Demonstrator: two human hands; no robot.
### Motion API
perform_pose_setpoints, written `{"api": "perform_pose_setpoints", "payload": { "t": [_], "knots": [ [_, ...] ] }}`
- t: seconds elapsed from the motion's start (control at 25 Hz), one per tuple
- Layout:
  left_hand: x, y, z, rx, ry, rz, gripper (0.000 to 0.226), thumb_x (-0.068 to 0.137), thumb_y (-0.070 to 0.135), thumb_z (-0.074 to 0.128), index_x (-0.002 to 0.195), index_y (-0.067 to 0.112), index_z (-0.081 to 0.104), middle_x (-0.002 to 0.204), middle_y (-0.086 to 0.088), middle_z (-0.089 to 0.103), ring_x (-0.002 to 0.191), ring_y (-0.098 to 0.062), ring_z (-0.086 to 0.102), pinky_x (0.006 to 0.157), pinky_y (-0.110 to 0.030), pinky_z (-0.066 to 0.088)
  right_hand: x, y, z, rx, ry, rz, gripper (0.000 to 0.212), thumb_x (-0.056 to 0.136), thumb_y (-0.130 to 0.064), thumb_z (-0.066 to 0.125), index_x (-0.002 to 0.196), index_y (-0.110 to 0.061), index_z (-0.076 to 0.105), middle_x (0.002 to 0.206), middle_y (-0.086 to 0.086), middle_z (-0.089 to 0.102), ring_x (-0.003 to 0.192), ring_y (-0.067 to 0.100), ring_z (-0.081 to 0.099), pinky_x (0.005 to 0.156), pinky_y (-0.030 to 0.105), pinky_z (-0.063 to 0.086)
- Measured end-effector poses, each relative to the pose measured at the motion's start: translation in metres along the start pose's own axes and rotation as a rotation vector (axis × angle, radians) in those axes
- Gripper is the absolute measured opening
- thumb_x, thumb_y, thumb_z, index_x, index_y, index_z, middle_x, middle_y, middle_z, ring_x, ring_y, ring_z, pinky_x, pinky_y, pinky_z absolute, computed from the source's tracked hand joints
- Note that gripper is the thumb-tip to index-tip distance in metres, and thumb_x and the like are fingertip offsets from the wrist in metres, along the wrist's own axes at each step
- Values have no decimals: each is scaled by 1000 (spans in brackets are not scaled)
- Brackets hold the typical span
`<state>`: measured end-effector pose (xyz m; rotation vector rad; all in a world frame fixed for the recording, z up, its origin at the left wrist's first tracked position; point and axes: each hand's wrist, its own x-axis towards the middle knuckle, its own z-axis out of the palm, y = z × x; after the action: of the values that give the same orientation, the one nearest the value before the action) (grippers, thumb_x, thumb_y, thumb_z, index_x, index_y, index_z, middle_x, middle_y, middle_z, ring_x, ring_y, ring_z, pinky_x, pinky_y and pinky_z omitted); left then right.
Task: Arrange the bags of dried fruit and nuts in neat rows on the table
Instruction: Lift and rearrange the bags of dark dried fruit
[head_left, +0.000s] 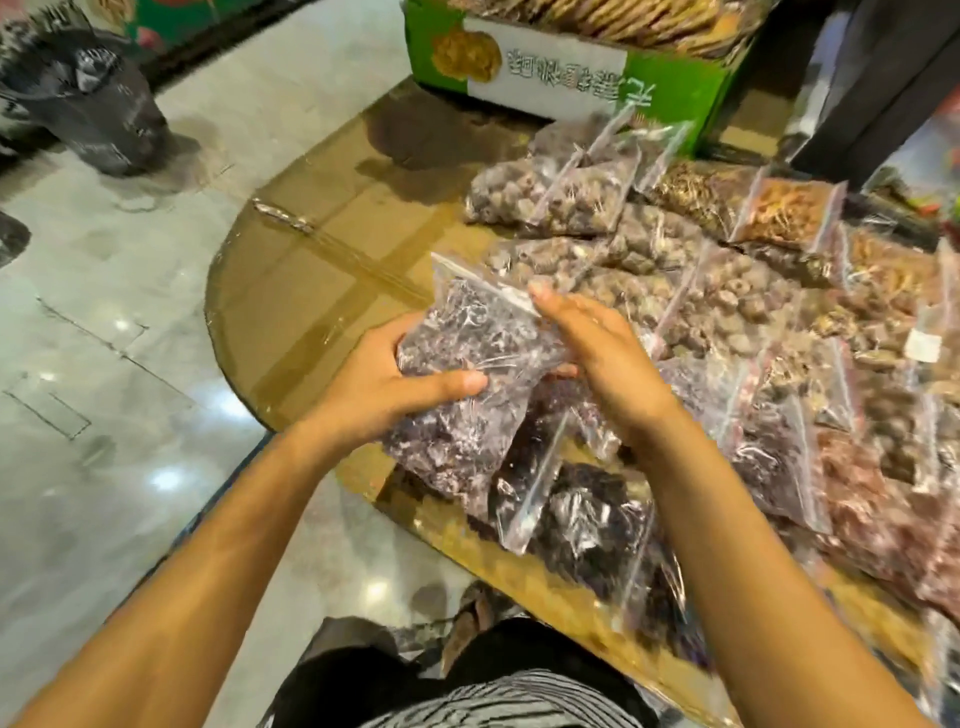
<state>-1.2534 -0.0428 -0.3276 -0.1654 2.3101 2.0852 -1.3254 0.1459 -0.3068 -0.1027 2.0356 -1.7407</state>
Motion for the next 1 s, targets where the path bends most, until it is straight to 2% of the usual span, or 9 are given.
{"api": "perform_pose_setpoints", "payload": {
  "t": [0.2, 0.28, 0.36, 0.44, 0.56, 0.68, 0.76, 0.88, 1.0],
  "knots": [
    [89, -7, -46, 404, -397, 57, 42, 61, 46, 83, 97, 32, 67, 96, 21, 71, 89, 7, 64, 78, -11, 46, 30, 18, -27, -183, 442, -81, 39, 83, -56, 60, 99, -20, 64, 99, 0, 69, 95, 17, 64, 76, 30, 47],
    [133, -17, -56, 582, -592, 17, 45, 56, 55, 82, 88, 27, 69, 89, 1, 71, 81, -7, 65, 71, -24, 51, 37, 39, -32, -779, 498, 62, 58, 83, -60, 57, 121, -16, 55, 123, 11, 60, 118, 30, 51, 92, 38, 43],
    [167, -20, -62, 649, -717, -50, 64, 53, 59, 83, 107, 29, 65, 110, 0, 68, 99, -20, 64, 82, -29, 52, 38, 59, -24, -1132, 456, 232, 80, 82, -67, 50, 140, -13, 38, 146, 18, 37, 137, 36, 28, 110, 46, 25],
    [184, -24, -67, 681, -793, -61, 93, 64, 49, 81, 142, 23, 38, 140, 12, 41, 124, -9, 44, 99, -18, 36, 37, 68, -7, -1054, 559, 327, 88, 81, -70, 46, 148, -16, 26, 157, 18, 17, 145, 36, 11, 117, 47, 9],
    [159, -45, -66, 651, -813, 17, 119, 67, 52, 77, 152, 26, -2, 150, 17, 9, 138, -4, 16, 109, -17, 16, 35, 75, 15, -935, 754, 383, 90, 82, -70, 46, 151, -20, 14, 159, 20, 6, 147, 35, 2, 118, 47, 3],
    [137, -73, -67, 801, -623, 308, 126, 55, 79, 65, 153, 23, 8, 155, -7, 25, 140, -24, 24, 115, -38, 22, 32, 70, 27, -847, 805, 393, 89, 85, -65, 49, 151, -23, 8, 159, 17, 4, 147, 34, 0, 118, 48, 3],
    [153, -82, -73, 786, -666, 443, 120, 57, 86, 54, 150, 19, 19, 142, -16, 40, 129, -30, 38, 107, -48, 35, 29, 67, 34, -774, 827, 397, 87, 86, -61, 53, 151, -23, 9, 160, 16, 3, 147, 33, -1, 119, 49, 4],
    [174, -82, -82, 723, -686, 627, 106, 65, 75, 60, 146, 16, 27, 127, -14, 50, 117, -26, 45, 98, -47, 42, 21, 65, 39, -686, 863, 442, 91, 84, -61, 56, 152, -21, 9, 160, 15, 0, 147, 31, -5, 118, 47, 5],
    [182, -82, -84, 977, -735, 613, 127, 53, 79, 64, 153, 24, 10, 132, -11, 44, 121, -28, 41, 102, -49, 37, 10, 66, 42, -685, 859, 487, 90, 85, -58, 55, 152, -20, 9, 160, 16, -3, 147, 31, -7, 117, 46, 3]
  ]
}}
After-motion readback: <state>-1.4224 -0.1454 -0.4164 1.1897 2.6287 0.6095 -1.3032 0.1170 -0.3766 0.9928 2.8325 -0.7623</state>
